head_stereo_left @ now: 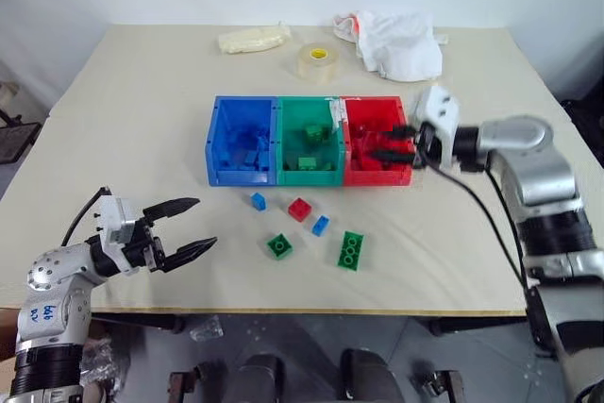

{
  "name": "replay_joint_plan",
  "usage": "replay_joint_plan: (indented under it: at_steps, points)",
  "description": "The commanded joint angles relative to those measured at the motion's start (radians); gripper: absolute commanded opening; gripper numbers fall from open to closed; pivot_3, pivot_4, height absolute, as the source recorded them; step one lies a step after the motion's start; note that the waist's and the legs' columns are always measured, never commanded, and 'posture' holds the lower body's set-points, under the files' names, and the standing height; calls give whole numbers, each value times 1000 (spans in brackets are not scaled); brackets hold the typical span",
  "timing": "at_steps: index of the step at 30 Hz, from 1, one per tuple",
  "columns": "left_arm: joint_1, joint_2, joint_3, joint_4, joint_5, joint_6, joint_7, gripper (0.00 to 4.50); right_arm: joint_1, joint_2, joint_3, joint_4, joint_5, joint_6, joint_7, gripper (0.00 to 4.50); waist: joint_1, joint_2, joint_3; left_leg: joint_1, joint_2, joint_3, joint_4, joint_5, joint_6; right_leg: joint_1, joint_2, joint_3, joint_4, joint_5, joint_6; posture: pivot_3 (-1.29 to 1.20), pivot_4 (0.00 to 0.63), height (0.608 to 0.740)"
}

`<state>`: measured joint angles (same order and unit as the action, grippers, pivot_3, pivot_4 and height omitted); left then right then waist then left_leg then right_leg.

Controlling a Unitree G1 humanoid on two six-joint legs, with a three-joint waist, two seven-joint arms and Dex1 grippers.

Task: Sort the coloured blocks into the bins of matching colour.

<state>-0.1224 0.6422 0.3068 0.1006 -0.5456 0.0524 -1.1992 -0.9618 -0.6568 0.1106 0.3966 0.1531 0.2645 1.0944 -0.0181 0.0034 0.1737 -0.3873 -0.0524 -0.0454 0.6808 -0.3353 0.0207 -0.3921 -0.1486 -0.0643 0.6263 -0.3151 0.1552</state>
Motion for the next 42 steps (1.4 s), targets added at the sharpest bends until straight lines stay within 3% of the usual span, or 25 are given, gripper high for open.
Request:
replay_joint_plan:
  at_steps: [1,8,12,19,28,35,42]
  points:
    - [-33,-6,-21,16,4,-21,-15,4500,-124,44,5,260,-96,-141,-122,2222,-7,0,0,0,-1,0,0,0,0,0,0,0,0,0,0,0,150,740]
    - [-63,-13,-46,35,5,-34,-17,4500,-193,79,-11,409,-130,-259,-126,4448,-20,0,0,0,-1,-1,-2,0,0,-1,0,-1,1,0,0,0,150,740]
    - [-71,-14,-53,38,2,-34,-25,4500,-108,30,-29,255,-80,-201,-25,4448,-22,0,0,0,-1,-1,-2,0,0,-1,0,-1,1,0,0,0,150,740]
    - [-71,-12,-64,50,0,-36,-38,4500,366,-205,-144,-300,134,23,206,4448,8,0,0,-2,-2,-4,1,0,1,1,-1,-2,0,0,0,0,150,740]
    - [-45,-7,-60,53,-6,-33,-47,4500,810,-403,-351,-460,189,54,250,4448,17,0,0,0,0,1,2,0,1,2,-1,0,0,0,0,0,150,740]
    - [-52,-12,-64,51,-8,-34,-47,4500,762,-373,-239,-627,217,172,186,4448,17,1,0,1,2,3,2,0,1,2,0,1,-1,0,0,0,150,740]
    - [-33,-14,-61,7,-14,-26,-31,4500,557,-180,44,-649,154,259,109,4448,17,0,0,0,1,1,2,0,0,1,0,1,-1,0,0,0,150,740]
